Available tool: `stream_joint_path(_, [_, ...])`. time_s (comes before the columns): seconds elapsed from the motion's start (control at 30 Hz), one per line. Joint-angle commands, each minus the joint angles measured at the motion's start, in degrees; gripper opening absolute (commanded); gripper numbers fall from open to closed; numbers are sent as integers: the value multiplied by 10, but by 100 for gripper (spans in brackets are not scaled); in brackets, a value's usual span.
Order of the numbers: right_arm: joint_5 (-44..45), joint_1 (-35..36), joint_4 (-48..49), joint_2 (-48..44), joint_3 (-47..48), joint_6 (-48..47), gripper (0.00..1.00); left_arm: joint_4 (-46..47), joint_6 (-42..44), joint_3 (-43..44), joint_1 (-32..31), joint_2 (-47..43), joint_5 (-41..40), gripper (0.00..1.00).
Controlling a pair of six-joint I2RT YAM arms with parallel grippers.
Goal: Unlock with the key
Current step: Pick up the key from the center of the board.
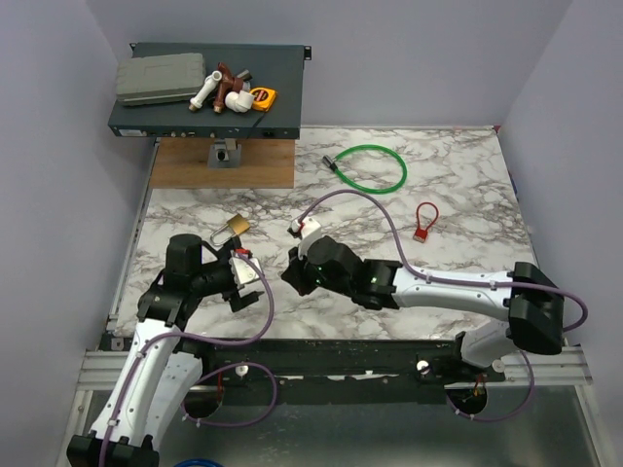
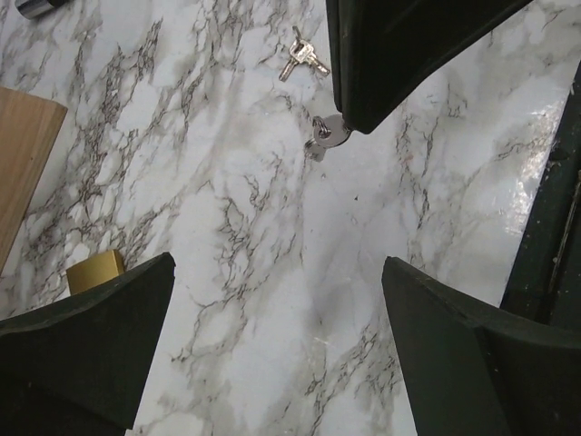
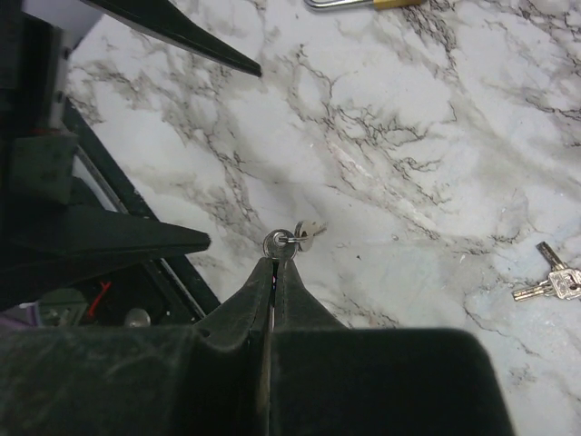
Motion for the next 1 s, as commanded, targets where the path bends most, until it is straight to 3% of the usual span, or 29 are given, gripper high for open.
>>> stream_joint_path(0.0, [-39, 5, -36, -44, 23, 7, 1, 86, -68, -15, -3, -14, 69, 94])
stream_joint_path(0.23, [-84, 5, -43, -78, 36, 9, 1, 113, -136, 3, -3, -22, 146, 94])
stream_joint_path(0.4, [-111, 6, -32, -83, 42, 5, 1, 127, -169, 12, -10, -23, 180, 81])
stream_joint_path(0.5, [-133, 6, -32, -79, 47, 0, 1, 111, -168, 31, -12, -23, 189, 80])
stream_joint_path(0.73, [-143, 6, -50, -73, 62, -15, 1, 42, -55, 50, -23, -61, 209, 76])
stream_joint_path(0.97, [-166, 5, -67, -63, 85, -26, 1, -30, 62, 68, -42, -61, 195, 53])
